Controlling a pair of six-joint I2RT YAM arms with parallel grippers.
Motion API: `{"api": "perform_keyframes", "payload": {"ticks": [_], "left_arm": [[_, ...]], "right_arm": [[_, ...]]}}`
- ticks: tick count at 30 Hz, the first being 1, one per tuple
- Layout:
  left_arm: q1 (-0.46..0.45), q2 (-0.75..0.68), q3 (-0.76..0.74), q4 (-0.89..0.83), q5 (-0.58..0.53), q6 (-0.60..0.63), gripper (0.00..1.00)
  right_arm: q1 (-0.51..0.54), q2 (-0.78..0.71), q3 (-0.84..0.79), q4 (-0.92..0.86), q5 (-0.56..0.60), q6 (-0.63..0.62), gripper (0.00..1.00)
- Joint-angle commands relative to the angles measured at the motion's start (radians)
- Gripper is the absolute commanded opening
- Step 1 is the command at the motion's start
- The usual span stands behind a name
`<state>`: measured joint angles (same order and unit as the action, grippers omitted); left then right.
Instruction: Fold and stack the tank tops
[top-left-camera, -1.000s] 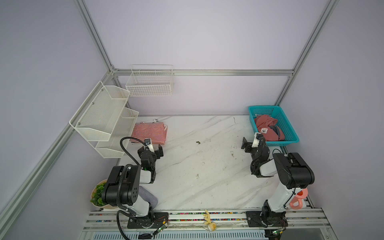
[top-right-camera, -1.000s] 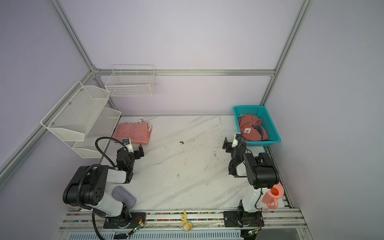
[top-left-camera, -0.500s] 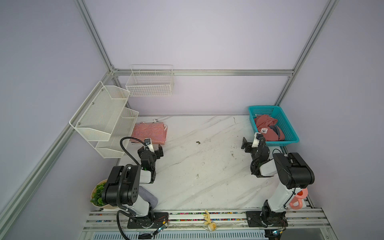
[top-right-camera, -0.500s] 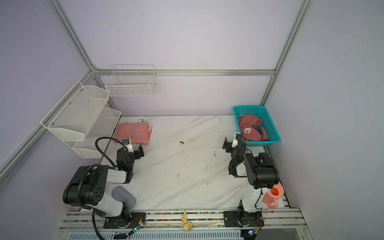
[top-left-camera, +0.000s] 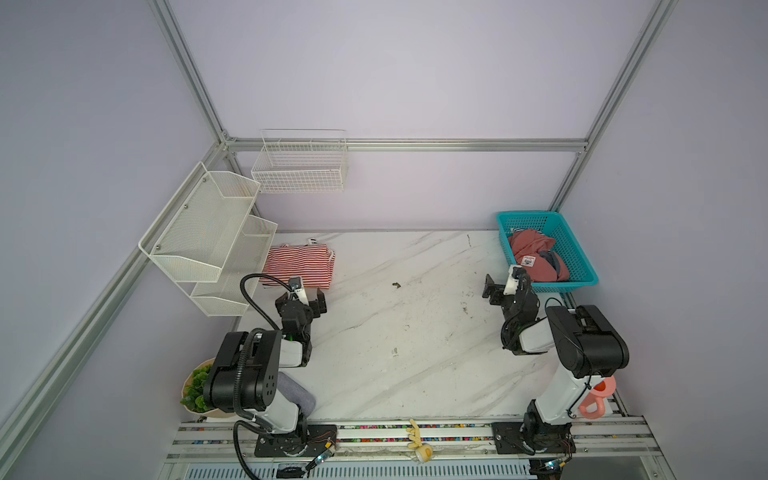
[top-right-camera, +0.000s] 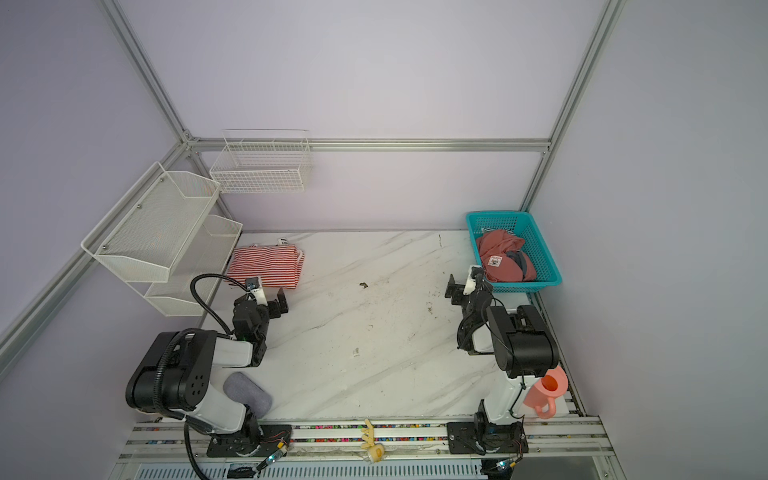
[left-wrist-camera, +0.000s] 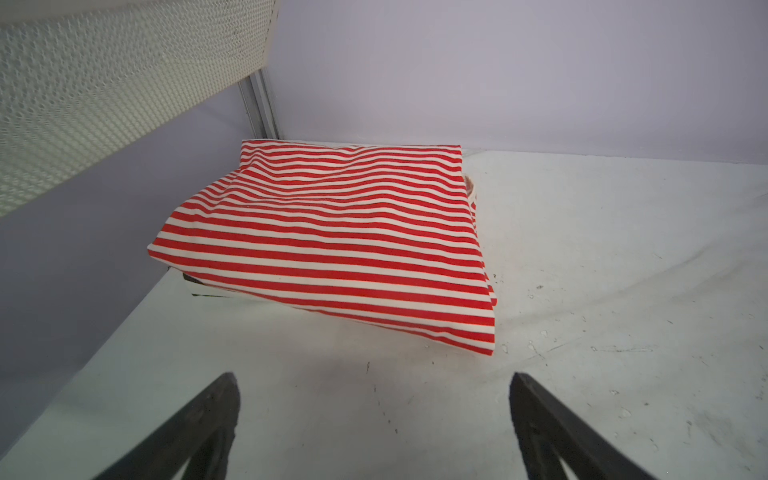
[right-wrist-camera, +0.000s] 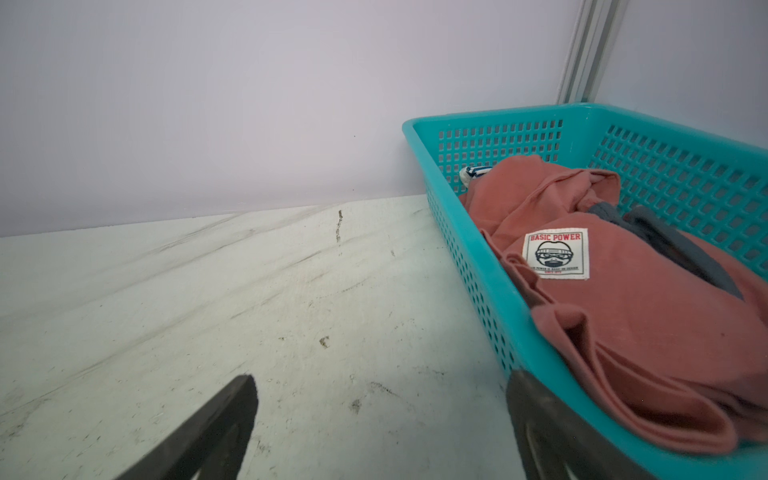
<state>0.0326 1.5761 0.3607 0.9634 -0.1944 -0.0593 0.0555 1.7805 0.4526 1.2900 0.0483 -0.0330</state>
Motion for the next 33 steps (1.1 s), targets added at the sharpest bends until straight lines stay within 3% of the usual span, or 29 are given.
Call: {"api": "perform_keyframes", "payload": {"ticks": [1,14,18,24,33], "left_arm": [[0.005,-0.008,-0.017,0.043,-0.007,0.001,1.00],[0.006,-0.011,-0.020,0.044,-0.005,0.001,1.00],[0.006,-0.049,-0.003,-0.011,0.021,0.016,1.00],[-0.006,-0.184,0.015,-0.170,-0.011,0.009,1.00],[-0.149,-0.252,0.216,-0.528,-0.012,0.037,1.00]], "right_arm": [[0.004,-0.003,0.018,0.025,0.016,-0.017,0.97],[0.004,-0.004,0.019,0.025,0.019,-0.018,0.97],[0.004,-0.020,0.035,-0.013,0.015,-0.019,0.93],[0.003,-0.093,0.148,-0.300,-0.015,-0.010,0.84],[0.004,-0.232,0.287,-0.616,-0.081,0.068,0.83]]}}
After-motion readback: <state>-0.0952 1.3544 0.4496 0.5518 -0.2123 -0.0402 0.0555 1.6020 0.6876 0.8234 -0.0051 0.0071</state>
